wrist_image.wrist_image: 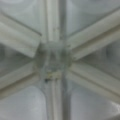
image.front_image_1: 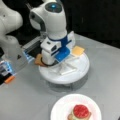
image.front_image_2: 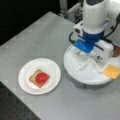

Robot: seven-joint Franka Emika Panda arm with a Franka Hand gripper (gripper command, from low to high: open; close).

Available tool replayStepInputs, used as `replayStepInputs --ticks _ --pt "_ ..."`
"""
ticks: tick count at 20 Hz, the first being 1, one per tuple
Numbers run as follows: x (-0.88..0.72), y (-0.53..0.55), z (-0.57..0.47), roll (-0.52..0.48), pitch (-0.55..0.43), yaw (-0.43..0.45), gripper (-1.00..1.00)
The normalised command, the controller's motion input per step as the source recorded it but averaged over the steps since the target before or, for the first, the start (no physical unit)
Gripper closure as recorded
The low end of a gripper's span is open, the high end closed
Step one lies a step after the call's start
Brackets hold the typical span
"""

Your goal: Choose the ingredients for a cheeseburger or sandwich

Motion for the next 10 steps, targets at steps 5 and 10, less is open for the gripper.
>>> replayStepInputs --ticks 5,10 --pt "-0.08 0.18 -0.09 -0.048 -0.128 -0.078 -1.00" --pt "-0.09 0.16 -0.18 -0.033 -0.141 -0.088 -1.00"
